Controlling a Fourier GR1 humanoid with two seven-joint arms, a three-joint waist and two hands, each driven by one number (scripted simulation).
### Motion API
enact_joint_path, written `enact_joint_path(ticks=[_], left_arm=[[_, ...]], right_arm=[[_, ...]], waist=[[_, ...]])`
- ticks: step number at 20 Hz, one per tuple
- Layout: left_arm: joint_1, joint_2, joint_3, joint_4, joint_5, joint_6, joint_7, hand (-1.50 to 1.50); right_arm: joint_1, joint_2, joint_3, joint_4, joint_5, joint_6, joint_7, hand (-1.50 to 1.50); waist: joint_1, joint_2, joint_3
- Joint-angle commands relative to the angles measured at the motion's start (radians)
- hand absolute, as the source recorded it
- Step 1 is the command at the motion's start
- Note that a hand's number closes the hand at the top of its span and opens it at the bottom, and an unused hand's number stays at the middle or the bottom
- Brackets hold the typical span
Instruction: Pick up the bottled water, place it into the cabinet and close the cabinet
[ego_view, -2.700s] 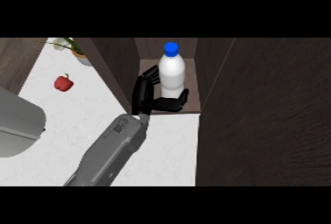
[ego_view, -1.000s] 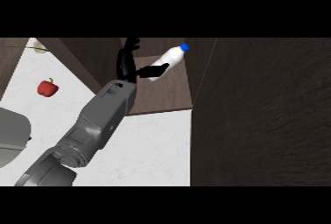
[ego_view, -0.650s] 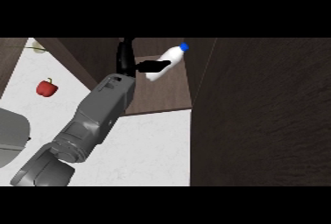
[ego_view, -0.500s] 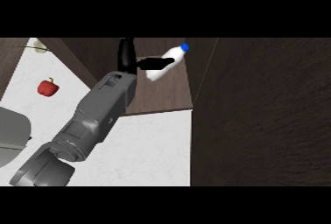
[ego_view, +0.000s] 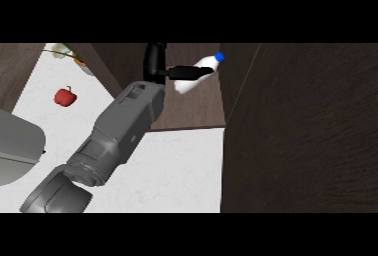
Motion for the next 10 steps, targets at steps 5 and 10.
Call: enact_joint_path(ticks=[5,10], left_arm=[[0.103,-0.026,-0.025,-0.093,0.016,-0.033,-0.022,-1.5],[0.214,-0.026,-0.12,-0.263,0.066,-0.028,0.031,-1.5]], right_arm=[[0.042,0.0,-0.012,-0.106,-0.062,-0.003,0.039,-1.5],[-0.025,0.03,0.031,-0.072,-0.032,-0.042,0.098,-1.5]], waist=[[0.024,-0.016,0.001],[0.038,-0.023,0.001]])
